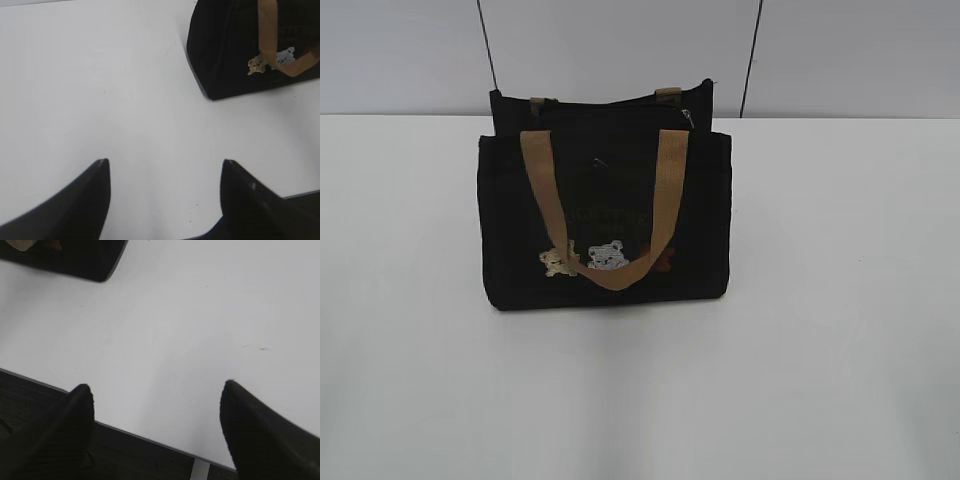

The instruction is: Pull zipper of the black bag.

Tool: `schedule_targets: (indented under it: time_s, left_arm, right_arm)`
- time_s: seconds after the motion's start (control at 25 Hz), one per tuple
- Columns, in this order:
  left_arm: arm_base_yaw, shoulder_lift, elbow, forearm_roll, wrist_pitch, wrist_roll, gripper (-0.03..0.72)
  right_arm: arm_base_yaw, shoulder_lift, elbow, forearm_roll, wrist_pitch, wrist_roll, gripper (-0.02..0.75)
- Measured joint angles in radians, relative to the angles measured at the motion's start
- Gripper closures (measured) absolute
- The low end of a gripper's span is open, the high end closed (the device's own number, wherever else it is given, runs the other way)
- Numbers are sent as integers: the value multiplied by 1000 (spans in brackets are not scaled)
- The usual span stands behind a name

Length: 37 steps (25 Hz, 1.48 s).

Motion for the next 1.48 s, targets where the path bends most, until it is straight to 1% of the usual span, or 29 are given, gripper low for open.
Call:
schedule_targets:
  time_s: [0.2,0.32,0.4,0.64,1.0,1.48]
  left_arm:
    - [0,-10,0,0,1,0,178]
    - [0,-58,0,0,1,0,178]
    - [9,-93,0,0,2,0,179]
    - [44,-96,0,0,2,0,181]
    - [47,-96,0,0,2,0,183]
    - [47,-96,0,0,2,0,188]
  right_arm:
    - [0,0,0,2,0,0,143]
    - [-9,-1,0,5,-1,0,143]
    - [-36,-11,0,9,-2,0,143]
    - [-116,-62,0,15,-3,0,143]
    - [-188,-70,0,19,-3,1,143]
    - [-196,-70,0,19,-3,1,144]
